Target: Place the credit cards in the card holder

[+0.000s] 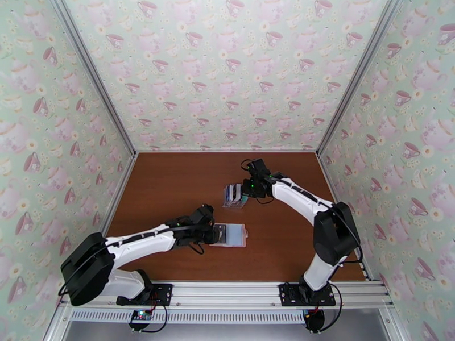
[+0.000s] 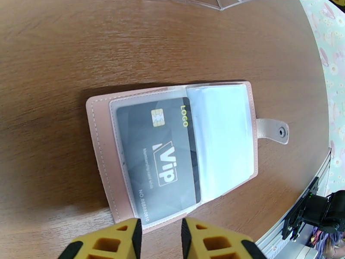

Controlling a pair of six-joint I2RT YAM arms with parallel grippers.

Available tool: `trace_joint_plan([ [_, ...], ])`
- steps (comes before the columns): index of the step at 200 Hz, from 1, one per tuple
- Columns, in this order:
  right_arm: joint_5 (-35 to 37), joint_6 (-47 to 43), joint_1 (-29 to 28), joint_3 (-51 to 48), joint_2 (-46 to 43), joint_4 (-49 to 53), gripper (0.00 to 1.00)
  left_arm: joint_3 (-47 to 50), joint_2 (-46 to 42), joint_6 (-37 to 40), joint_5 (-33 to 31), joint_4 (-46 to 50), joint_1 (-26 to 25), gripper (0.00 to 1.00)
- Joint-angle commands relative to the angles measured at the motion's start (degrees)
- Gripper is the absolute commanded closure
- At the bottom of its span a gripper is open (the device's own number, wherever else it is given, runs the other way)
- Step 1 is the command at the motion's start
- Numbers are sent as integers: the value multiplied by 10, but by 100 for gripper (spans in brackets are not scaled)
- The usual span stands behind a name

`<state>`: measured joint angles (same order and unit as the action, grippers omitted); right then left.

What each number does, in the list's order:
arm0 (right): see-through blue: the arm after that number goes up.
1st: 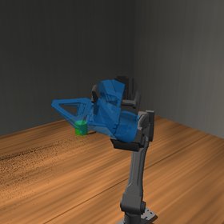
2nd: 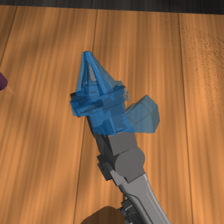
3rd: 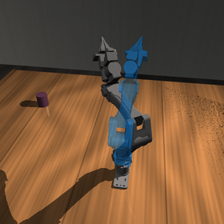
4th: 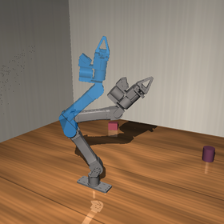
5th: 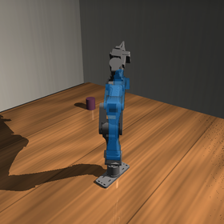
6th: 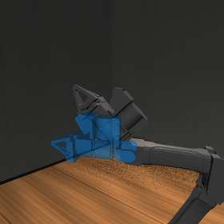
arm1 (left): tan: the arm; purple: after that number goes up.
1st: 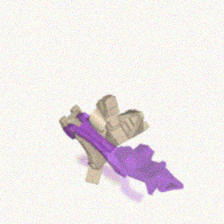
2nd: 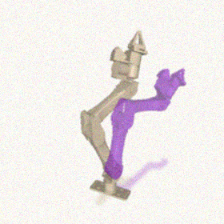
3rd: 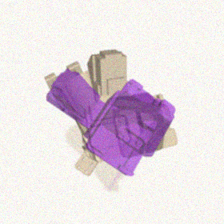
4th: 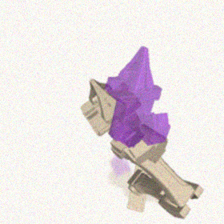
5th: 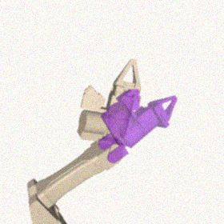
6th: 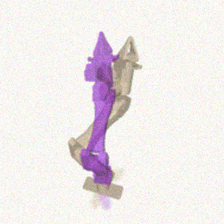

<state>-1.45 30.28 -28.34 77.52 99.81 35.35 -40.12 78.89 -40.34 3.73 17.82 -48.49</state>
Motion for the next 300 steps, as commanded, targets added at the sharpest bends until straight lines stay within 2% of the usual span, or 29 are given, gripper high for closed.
trace_joint_plan([
  [1,8,-11,5,27,8,11,100,8,-12,-8,-13,-8,-4,68],
  [87,-10,-26,22,66,66,9,100,6,-8,-10,-16,-8,-3,68],
  [129,-19,-23,22,61,66,7,100,7,-3,-12,-15,-13,-3,67],
  [171,-18,-28,22,60,59,16,86,2,21,-12,-9,-28,-4,67],
  [207,-9,-31,22,59,38,25,80,-1,28,-10,-9,-33,-4,67],
  [237,-8,-30,22,50,7,35,80,-3,29,-9,-9,-33,-4,67],
  [266,-45,-12,15,-8,-56,15,78,-1,33,-8,-10,-37,-4,68],
  [300,-78,4,-19,-92,-120,-12,75,2,42,-10,-6,-45,-4,68],
])
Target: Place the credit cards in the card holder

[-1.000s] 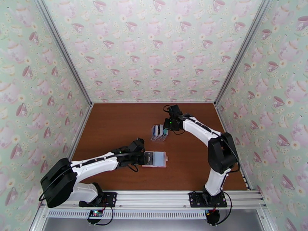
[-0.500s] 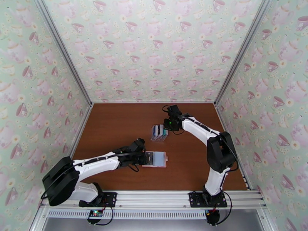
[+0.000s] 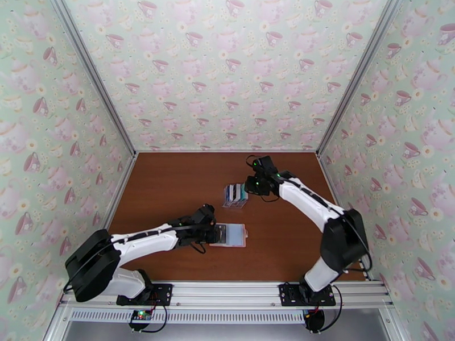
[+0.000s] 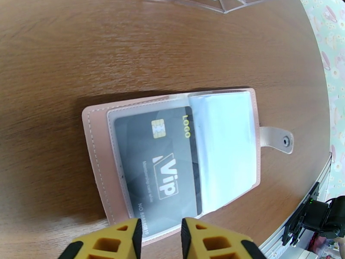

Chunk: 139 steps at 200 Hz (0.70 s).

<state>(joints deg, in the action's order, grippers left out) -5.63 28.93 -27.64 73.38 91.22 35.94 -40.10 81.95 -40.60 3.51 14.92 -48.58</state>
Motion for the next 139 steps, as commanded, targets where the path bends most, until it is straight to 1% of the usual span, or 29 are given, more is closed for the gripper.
trace_joint_plan([
  [1,-38,18,-27,-54,-36,-19,75,2,11,-7,-4,-16,-3,68],
  [30,-46,26,-67,-110,-66,-31,72,6,15,-11,-4,-20,-3,68],
  [69,-63,48,-97,-166,-77,-61,70,16,12,-19,-2,-23,-3,68],
  [110,-65,61,-142,-178,-60,-74,70,36,-3,-29,4,-26,-5,68],
  [139,-68,66,-156,-178,-46,-79,69,47,-8,-38,7,-31,-13,68],
])
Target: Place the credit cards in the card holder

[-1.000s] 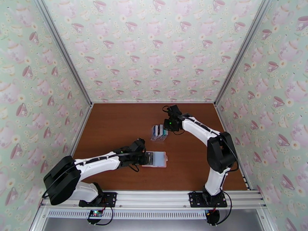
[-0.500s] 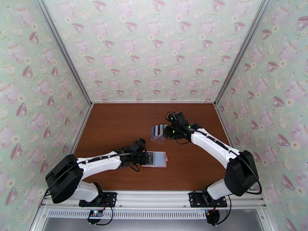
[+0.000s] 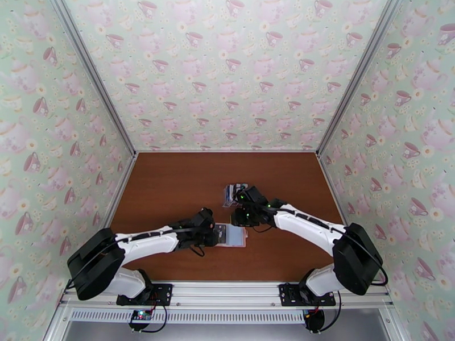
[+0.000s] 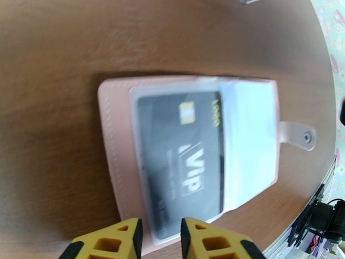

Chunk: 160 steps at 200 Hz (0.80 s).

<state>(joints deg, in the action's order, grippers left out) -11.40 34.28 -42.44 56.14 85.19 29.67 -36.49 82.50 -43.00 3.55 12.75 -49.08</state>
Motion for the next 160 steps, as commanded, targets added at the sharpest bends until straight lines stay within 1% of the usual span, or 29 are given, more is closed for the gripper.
trace_joint_plan([
  [1,-11,12,-9,-5,15,-16,69,11,-14,-15,7,-10,-9,68],
  [59,-7,21,-25,-11,45,-20,69,19,-1,-20,-1,-18,-16,68],
  [121,62,7,-23,-12,67,23,69,26,-7,-22,-9,-8,-16,68],
  [160,88,2,-20,-4,75,38,69,33,-7,-23,-9,-7,-16,68],
])
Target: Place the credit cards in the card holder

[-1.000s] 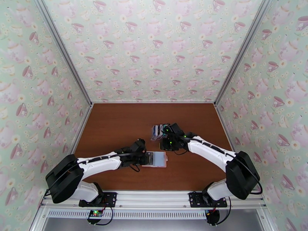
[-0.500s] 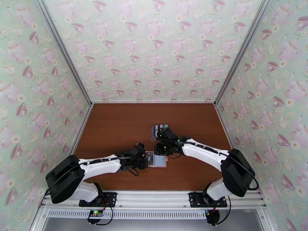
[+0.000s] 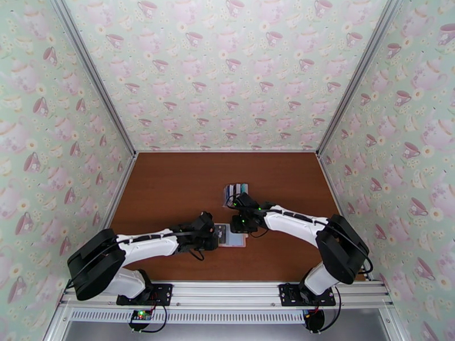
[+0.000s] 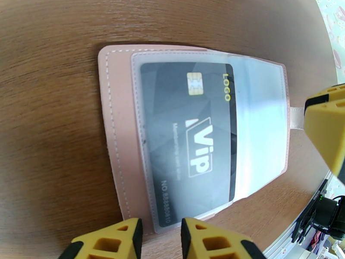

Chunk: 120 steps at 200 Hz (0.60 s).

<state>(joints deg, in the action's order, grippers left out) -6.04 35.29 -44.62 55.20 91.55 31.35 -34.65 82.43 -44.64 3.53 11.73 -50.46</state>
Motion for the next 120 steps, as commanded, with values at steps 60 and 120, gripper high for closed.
trace_joint_plan([
  [60,24,-14,6,16,32,1,68,20,-5,-6,-5,-2,0,68],
  [120,22,-15,14,29,47,-7,68,22,-8,-6,-5,1,4,67],
])
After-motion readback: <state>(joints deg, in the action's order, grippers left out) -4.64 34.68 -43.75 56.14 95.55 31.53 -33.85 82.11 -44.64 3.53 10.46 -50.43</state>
